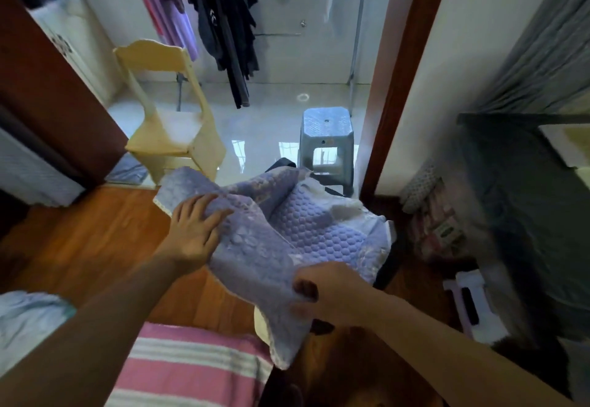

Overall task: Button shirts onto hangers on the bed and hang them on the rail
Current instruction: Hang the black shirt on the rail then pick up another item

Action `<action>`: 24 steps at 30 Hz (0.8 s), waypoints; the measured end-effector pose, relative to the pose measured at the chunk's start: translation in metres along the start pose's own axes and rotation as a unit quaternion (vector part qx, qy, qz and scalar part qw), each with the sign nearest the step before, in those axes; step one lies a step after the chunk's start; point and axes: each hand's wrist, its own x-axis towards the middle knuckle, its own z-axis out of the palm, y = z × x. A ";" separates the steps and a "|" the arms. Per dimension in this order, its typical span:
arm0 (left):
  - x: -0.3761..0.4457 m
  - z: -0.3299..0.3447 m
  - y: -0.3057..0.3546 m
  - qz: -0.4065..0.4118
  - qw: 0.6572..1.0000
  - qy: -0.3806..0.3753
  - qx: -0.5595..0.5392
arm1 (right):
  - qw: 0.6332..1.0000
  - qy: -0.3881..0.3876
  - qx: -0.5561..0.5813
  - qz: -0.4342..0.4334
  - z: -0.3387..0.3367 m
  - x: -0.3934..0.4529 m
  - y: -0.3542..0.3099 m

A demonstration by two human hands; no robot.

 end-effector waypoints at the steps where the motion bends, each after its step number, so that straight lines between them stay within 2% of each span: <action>1: 0.003 0.002 0.002 -0.006 1.000 -0.002 -0.005 | 1.000 -0.002 0.016 0.002 0.002 -0.003 -0.002; 4: 0.017 0.007 0.016 -0.065 0.997 0.014 -0.027 | 0.996 0.018 0.074 0.044 0.009 -0.015 -0.004; 7: 0.044 0.003 0.035 -0.146 0.987 0.007 -0.064 | 0.986 0.070 0.106 0.104 0.023 -0.022 -0.003; 9: 0.059 -0.004 0.061 -0.172 0.979 -0.019 -0.111 | 0.978 0.089 0.118 0.146 0.028 -0.024 -0.005; 10: 0.063 -0.007 0.076 -0.171 0.971 -0.058 -0.160 | 0.974 0.101 0.121 0.160 0.028 -0.024 -0.004; 12: 0.064 -0.006 0.106 -0.157 0.933 -0.124 -0.298 | 0.968 0.124 0.122 0.182 0.026 -0.027 -0.005; 14: 0.065 0.002 0.123 -0.133 0.909 -0.129 -0.372 | 0.962 0.141 0.116 0.201 0.023 -0.031 -0.005; 20: 0.096 0.015 0.144 -0.063 0.918 -0.143 -0.365 | 0.951 0.138 0.083 0.263 0.008 -0.045 -0.002; 24: 0.107 0.019 0.165 -0.034 0.919 -0.151 -0.362 | 0.939 0.180 0.070 0.285 0.007 -0.056 -0.003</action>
